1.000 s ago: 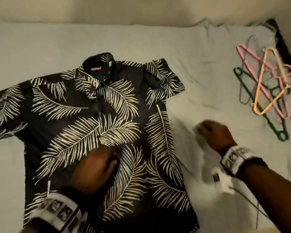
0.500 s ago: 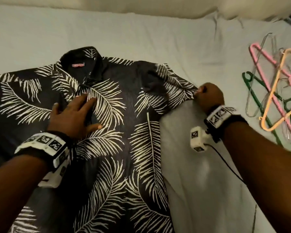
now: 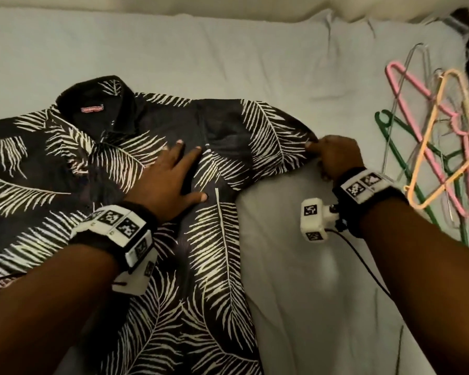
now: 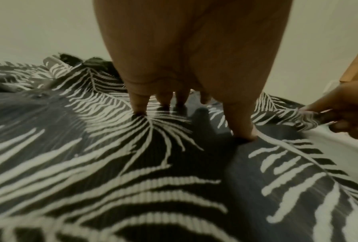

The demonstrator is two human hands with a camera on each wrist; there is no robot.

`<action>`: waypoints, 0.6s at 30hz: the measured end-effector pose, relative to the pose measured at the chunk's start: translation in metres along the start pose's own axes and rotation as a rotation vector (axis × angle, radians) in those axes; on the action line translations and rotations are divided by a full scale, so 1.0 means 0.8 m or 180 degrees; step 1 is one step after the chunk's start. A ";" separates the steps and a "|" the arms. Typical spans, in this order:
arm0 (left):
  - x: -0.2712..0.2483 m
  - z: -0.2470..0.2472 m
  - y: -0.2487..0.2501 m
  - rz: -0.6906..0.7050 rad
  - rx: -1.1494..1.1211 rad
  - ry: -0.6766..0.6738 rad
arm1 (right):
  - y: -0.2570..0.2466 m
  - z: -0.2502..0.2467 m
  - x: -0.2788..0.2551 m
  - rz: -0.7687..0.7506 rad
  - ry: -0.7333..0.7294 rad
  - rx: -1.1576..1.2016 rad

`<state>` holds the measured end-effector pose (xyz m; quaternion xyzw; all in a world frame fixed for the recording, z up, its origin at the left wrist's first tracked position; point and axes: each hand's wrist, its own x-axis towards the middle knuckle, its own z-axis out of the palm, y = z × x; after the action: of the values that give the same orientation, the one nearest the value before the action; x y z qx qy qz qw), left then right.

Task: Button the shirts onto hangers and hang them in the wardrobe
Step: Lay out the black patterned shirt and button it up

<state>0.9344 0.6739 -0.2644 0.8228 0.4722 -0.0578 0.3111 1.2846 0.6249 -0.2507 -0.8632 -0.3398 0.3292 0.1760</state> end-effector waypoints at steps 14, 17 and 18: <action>0.024 0.009 0.003 -0.0455 0.0520 -0.0614 | -0.100 0.015 0.077 -0.0573 -0.0328 -0.0773; 0.023 0.010 0.002 -0.0463 0.0453 -0.0632 | -0.109 0.020 0.077 -0.0888 -0.0275 -0.1153; 0.022 0.010 0.001 -0.0474 0.0442 -0.0643 | -0.108 0.021 0.077 -0.0939 -0.0350 -0.1274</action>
<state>0.9465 0.6823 -0.2772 0.7949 0.4931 -0.1958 0.2942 1.2664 0.7308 -0.2450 -0.8028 -0.5296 0.2726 0.0289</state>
